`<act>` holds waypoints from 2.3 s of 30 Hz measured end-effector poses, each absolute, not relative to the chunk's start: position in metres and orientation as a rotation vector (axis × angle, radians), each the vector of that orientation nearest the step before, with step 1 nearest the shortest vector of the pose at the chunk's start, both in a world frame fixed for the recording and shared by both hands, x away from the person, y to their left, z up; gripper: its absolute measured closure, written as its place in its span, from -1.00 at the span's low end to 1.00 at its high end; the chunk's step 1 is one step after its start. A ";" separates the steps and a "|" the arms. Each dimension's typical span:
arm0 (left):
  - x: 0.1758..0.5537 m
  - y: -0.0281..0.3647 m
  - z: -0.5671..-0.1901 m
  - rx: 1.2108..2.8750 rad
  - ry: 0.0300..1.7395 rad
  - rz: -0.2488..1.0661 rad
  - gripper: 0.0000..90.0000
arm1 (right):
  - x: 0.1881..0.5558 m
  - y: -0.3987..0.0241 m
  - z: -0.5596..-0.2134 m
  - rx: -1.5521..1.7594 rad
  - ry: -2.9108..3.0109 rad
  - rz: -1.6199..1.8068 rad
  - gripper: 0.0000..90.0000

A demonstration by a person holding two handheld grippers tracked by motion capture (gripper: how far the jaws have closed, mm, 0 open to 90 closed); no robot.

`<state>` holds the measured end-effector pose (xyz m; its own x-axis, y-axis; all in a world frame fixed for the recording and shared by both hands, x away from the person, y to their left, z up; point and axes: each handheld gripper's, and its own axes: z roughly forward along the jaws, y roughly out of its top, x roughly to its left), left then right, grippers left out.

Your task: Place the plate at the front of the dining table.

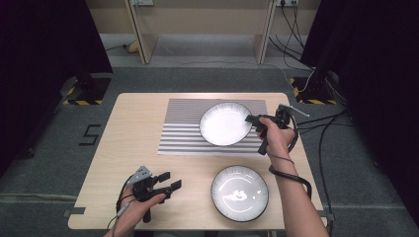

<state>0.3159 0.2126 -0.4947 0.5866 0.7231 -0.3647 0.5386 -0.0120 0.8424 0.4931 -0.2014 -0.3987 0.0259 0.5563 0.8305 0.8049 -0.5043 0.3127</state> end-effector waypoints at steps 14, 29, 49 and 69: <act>0.316 0.213 -0.495 1.676 1.062 0.203 -0.23 | 0.501 -0.193 -0.401 -2.066 -1.422 -1.455 0.67; 0.317 0.214 -0.495 1.676 1.063 0.203 -0.23 | 0.509 -0.186 -0.407 -2.069 -1.412 -1.447 0.66; 0.317 0.215 -0.496 1.676 1.064 0.203 -0.23 | 0.521 -0.181 -0.407 -2.083 -1.391 -1.447 0.66; 0.318 0.215 -0.496 1.678 1.064 0.203 -0.23 | 0.532 -0.177 -0.409 -2.092 -1.374 -1.451 0.66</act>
<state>0.3176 0.2153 -0.4961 0.5842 0.7252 -0.3646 0.5403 -0.0122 0.8414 0.5320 -0.1775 -0.4092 0.0603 0.5527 0.8312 0.7998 -0.5250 0.2911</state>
